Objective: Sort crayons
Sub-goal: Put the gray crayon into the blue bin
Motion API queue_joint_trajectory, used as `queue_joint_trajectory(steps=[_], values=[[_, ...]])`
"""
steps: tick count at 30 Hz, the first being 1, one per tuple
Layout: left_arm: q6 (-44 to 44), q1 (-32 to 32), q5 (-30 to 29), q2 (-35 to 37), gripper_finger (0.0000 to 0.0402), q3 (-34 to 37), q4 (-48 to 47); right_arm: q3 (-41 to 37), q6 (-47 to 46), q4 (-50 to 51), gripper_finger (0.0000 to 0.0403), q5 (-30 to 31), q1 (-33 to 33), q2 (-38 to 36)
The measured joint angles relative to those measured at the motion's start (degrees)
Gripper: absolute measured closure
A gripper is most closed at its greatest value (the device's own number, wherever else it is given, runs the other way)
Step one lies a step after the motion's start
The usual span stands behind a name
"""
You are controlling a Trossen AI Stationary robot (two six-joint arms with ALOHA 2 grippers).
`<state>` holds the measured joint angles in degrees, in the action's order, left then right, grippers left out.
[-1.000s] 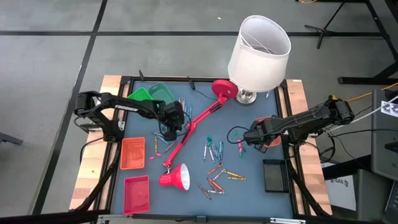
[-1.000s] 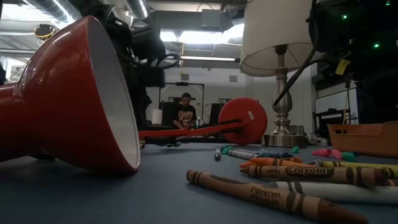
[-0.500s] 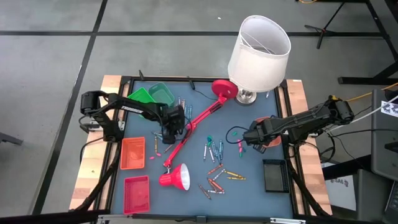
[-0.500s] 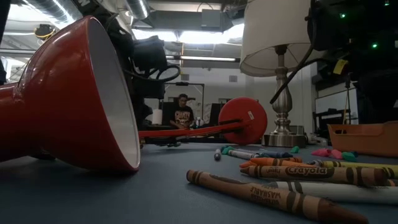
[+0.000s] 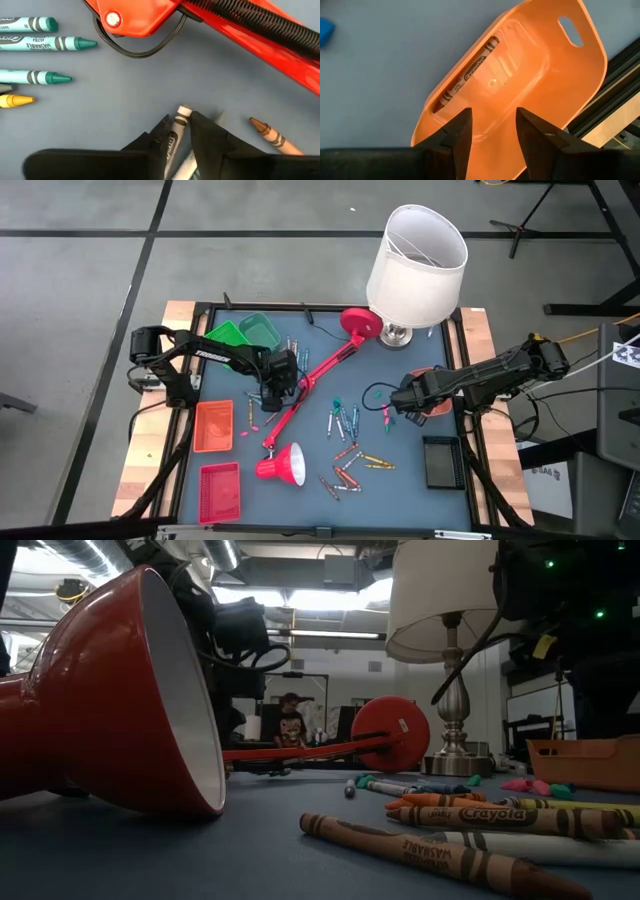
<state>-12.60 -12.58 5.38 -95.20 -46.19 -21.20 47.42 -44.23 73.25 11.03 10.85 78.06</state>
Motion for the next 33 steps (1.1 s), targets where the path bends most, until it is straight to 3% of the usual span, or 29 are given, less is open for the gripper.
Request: queue_joint_trajectory(steps=[10, 18, 23, 33], values=[[0.0, 0.0, -0.3, 0.1, 0.0396, 0.0, 0.2, 2.0, 2.8, 1.3, 0.0253, -1.6, 0.0, 0.0], [0.4, -0.1, -1.7, 1.9, 0.0397, 0.1, 0.4, 6.1, 7.0, 1.6, 0.0253, -1.6, 0.0, 0.0], [0.5, -0.2, -6.0, 4.4, 0.0397, -0.1, -0.1, 7.0, 7.3, 1.1, 0.0253, -1.6, 0.0, 0.0], [0.4, -4.9, -10.2, 7.7, 0.0396, -6.6, -0.6, 7.1, 9.3, -4.1, 0.0253, -1.6, 0.0, 0.0]])
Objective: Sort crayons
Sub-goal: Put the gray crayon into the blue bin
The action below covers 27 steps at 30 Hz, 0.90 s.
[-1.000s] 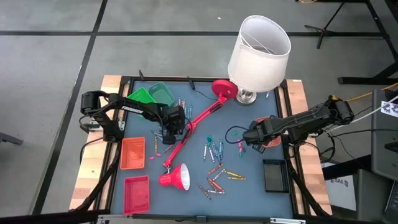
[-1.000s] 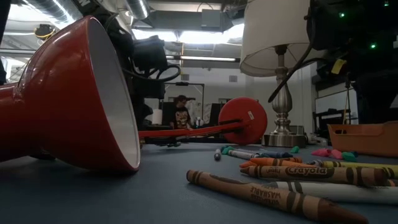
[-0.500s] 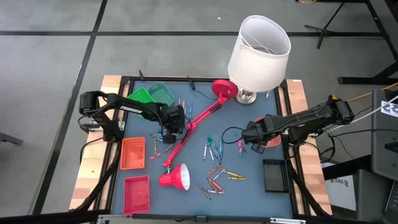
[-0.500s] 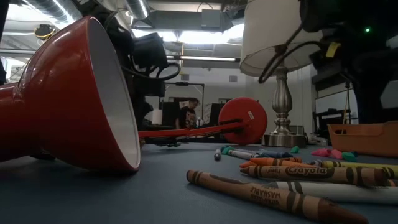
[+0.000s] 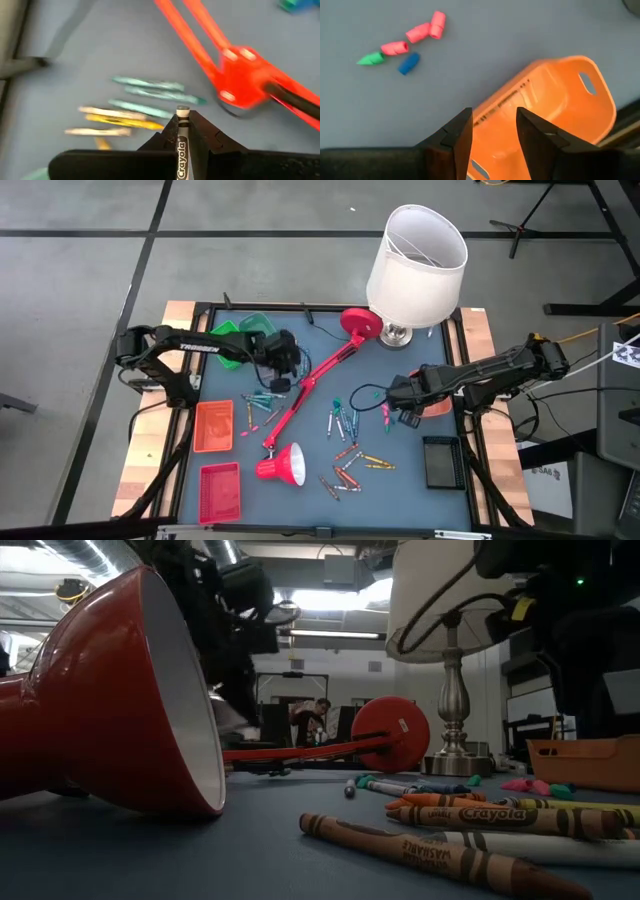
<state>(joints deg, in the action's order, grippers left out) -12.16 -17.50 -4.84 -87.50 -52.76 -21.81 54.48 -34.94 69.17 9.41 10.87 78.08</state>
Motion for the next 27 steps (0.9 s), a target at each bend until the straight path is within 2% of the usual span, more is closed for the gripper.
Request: queue_joint_trajectory(steps=[9, 13, 19, 27], values=[[0.0, -9.0, -2.3, 0.0, 0.0396, -6.1, -0.2, 0.0, 3.7, -7.6, 0.0253, 0.0, 0.0, 0.0], [0.0, -13.7, -2.3, 0.0, 0.0396, -6.3, -1.4, 0.0, 4.4, -10.0, 0.0253, 0.0, 0.0, 0.0], [-0.1, -20.3, -2.3, 0.0, 0.0396, -6.3, -8.8, 0.0, 5.5, -13.3, 0.0253, -0.1, 0.0, 0.0], [0.0, -25.0, -2.2, 0.0, 0.0396, -6.3, -9.7, 0.0, 5.5, -20.8, 0.0253, -0.1, 0.0, 0.0]])
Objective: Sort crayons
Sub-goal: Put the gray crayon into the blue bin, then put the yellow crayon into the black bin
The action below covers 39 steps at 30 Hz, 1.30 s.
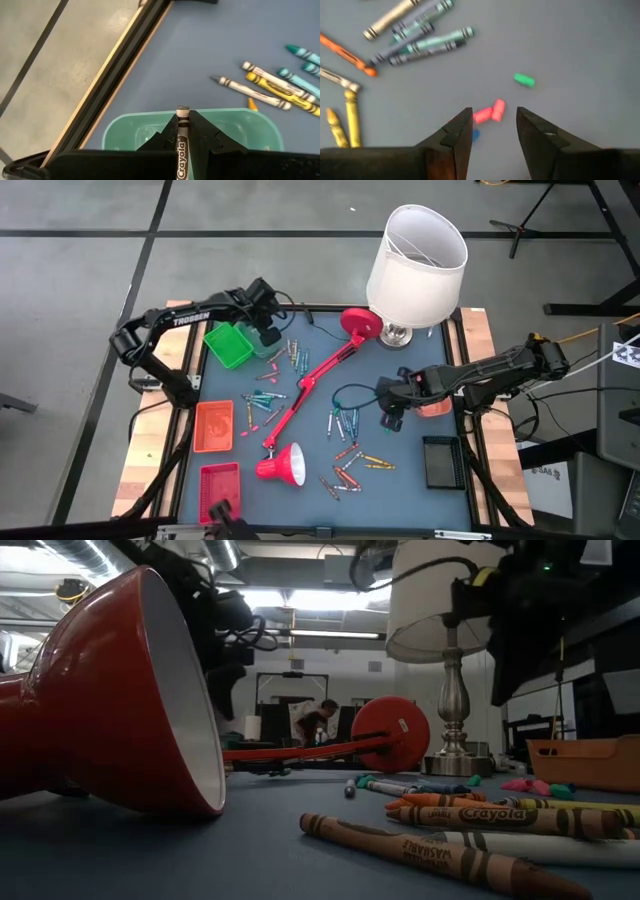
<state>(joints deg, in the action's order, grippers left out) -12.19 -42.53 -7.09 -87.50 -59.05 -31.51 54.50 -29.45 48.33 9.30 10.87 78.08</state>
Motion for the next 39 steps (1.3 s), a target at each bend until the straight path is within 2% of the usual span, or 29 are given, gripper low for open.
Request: queue_joint_trajectory(steps=[6, 17, 24, 32, 39], values=[[0.0, -1.2, 0.1, 0.0, 0.0389, 0.0, 0.0, 0.0, 0.0, -4.2, 0.0253, -2.9, 0.0, 0.0], [0.0, -1.6, 0.1, 0.0, 0.0319, 0.0, 0.0, 0.0, 0.0, -9.1, 0.0253, -4.6, 0.0, 0.0], [0.1, -1.6, 0.1, 0.0, 0.0297, 0.0, 0.0, 0.0, -0.1, -11.8, 0.0253, -7.6, 0.5, 0.0], [0.1, -1.6, 0.1, 0.0, 0.0301, 0.0, 0.0, 0.0, -1.8, -15.1, 0.0253, -7.7, 7.8, 0.0], [0.1, -1.6, 0.1, 0.0, 0.0308, 0.0, 0.1, 0.0, -8.6, -15.5, 0.0253, -1.4, 16.3, 1.8]])
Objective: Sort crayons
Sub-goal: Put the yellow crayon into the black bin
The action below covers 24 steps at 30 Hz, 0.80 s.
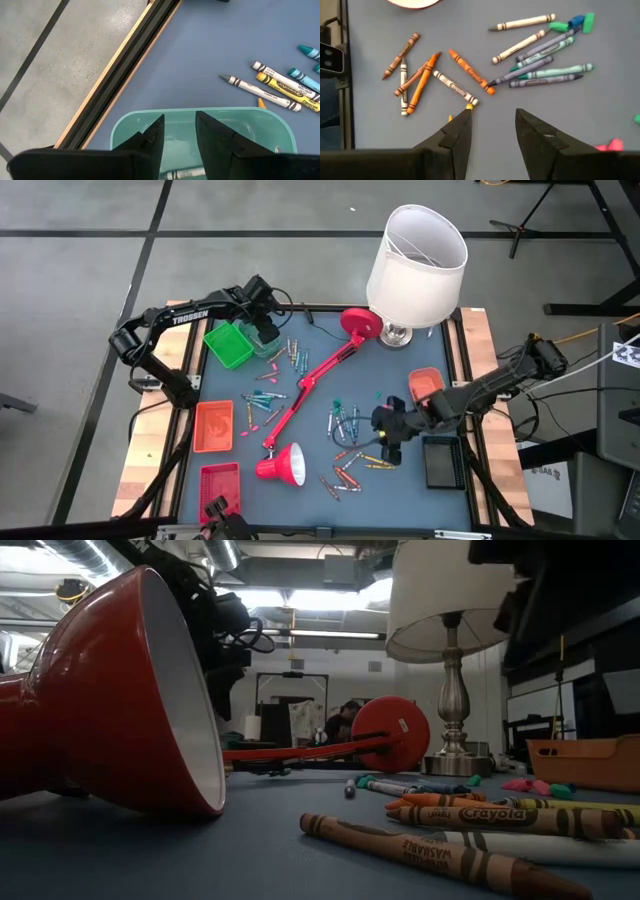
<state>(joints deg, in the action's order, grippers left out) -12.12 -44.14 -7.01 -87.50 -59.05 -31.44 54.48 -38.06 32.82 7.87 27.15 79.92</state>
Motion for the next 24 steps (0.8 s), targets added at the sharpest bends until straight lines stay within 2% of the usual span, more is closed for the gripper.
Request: queue_joint_trajectory(steps=[9, 24], values=[[0.0, 0.0, 0.0, 0.0, 0.0304, 0.0, 0.2, 0.0, -5.5, -4.2, 0.0253, 1.1, 6.3, 7.7], [0.0, 0.0, 0.0, 0.0, 0.0304, 0.0, 0.2, 0.0, -5.3, -8.5, 0.0253, 1.7, 6.4, 14.9]])
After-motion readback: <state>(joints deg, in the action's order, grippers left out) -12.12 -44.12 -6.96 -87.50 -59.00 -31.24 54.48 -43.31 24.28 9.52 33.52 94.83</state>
